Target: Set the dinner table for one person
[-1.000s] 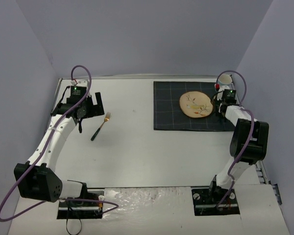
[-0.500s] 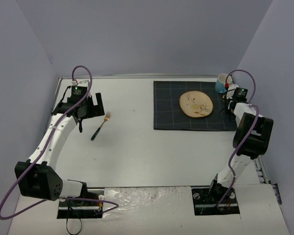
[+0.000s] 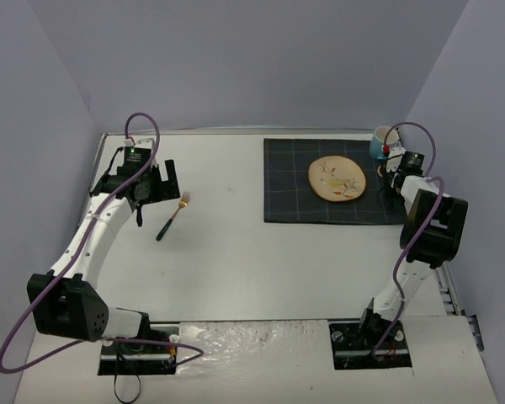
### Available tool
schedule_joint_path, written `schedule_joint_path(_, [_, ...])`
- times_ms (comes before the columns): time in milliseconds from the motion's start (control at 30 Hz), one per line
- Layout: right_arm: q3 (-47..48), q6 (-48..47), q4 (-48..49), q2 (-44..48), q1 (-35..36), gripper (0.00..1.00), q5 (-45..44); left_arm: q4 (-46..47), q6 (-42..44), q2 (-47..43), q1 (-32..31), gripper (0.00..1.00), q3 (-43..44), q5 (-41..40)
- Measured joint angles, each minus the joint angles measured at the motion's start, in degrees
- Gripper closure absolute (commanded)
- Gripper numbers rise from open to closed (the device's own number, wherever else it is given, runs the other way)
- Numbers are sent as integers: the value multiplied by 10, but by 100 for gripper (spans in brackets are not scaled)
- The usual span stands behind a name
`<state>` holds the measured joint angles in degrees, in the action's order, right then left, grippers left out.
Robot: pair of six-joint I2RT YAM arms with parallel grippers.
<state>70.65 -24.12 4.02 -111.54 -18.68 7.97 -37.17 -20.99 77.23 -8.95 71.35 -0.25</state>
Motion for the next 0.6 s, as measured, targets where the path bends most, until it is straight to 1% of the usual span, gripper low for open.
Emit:
schedule_joint_path(167, [0, -3, 3, -17, -1, 100, 4, 0, 0, 0, 0, 3, 0, 0])
schedule_joint_path(233, [0, -5, 5, -18, -1, 94, 5, 0, 0, 0, 0, 3, 0, 0])
schedule_joint_path(300, [0, -5, 5, -18, -2, 71, 5, 0, 0, 0, 0, 3, 0, 0])
schedule_joint_path(367, [1, -6, 7, -18, -4, 55, 3, 0, 0, 0, 0, 3, 0, 0])
schedule_joint_path(400, [1, -6, 10, -18, -4, 51, 2, 0, 0, 0, 0, 3, 0, 0])
schedule_joint_path(600, [1, 2, 18, -16, -8, 37, -5, 0, 1, 0, 0, 3, 0, -1])
